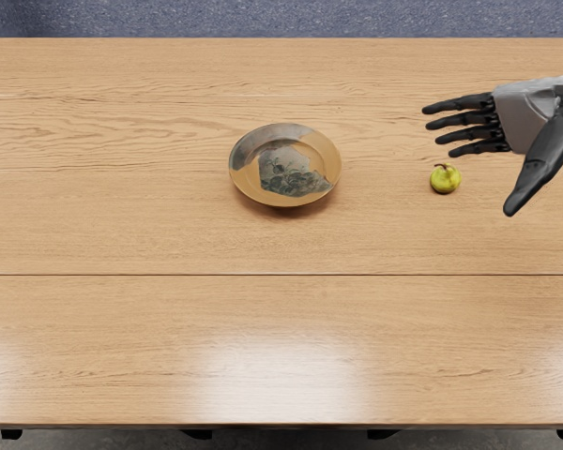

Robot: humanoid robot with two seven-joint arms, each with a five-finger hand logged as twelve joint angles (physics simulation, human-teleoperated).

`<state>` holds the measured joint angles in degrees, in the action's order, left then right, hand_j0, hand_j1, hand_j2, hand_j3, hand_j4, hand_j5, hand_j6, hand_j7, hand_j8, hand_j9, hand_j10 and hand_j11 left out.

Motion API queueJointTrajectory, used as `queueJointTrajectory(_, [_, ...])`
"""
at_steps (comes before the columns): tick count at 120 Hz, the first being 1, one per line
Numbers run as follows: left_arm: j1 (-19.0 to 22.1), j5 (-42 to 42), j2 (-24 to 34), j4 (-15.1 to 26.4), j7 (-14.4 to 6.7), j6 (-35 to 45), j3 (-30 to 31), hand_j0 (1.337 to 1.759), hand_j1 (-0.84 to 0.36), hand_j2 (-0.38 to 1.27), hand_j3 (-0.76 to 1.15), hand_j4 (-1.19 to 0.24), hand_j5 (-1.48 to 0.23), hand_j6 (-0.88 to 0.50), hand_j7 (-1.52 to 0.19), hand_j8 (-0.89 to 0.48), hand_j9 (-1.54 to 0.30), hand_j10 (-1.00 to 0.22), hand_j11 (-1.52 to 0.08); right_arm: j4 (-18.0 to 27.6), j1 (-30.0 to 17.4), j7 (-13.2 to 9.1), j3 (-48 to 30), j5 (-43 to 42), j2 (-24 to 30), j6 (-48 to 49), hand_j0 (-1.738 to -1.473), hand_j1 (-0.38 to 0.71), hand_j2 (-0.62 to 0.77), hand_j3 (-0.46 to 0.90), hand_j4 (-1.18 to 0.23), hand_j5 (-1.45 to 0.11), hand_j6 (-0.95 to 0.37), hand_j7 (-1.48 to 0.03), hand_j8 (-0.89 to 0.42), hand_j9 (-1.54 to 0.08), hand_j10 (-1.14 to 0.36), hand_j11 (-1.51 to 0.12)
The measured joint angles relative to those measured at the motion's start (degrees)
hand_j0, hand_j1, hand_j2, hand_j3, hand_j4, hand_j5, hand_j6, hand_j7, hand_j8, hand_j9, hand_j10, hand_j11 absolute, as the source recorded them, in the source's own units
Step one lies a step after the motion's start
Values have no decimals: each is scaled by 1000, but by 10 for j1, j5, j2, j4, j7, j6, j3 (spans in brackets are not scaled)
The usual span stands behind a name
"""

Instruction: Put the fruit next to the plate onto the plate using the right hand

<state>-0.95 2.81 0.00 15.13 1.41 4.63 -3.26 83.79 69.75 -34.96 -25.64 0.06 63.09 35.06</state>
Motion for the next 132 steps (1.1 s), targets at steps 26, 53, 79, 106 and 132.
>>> queueJointTrajectory(26, [0, 0, 0, 0, 0, 0, 0, 1658, 349, 0, 0, 0, 0, 0, 0, 0, 0, 0, 0, -24, 71, 0, 51, -5, -36, 0, -1658, -318, -6, 0, -28, -35, -29, -34, -28, -34, -28, -34])
queueJointTrajectory(53, [0, 0, 0, 0, 0, 0, 0, 1658, 349, 0, 0, 0, 0, 0, 0, 0, 0, 0, 0, -117, 380, 0, 529, -14, -207, -184, -1658, -301, -9, 0, -42, -52, -42, -52, -42, -52, -41, -52])
queueJointTrajectory(79, [0, 0, 0, 0, 0, 0, 0, 1658, 349, 0, 0, 0, 0, 0, 0, 0, 0, 0, 0, -201, 384, 0, 686, -54, -348, -365, -1658, -292, -10, 0, -49, -62, -50, -62, -49, -62, -49, -62])
queueJointTrajectory(106, [0, 0, 0, 0, 0, 0, 0, 1658, 349, 0, 0, 0, 0, 0, 0, 0, 0, 0, 0, -306, 267, 0, 619, -86, -460, -402, -1658, -296, -8, 0, -47, -59, -48, -58, -47, -58, -46, -58])
queueJointTrajectory(132, [0, 0, 0, 0, 0, 0, 0, 1658, 349, 0, 0, 0, 0, 0, 0, 0, 0, 0, 0, -424, 189, 0, 611, -101, -544, -407, -1658, -286, -10, 0, -55, -69, -57, -69, -56, -69, -55, -69])
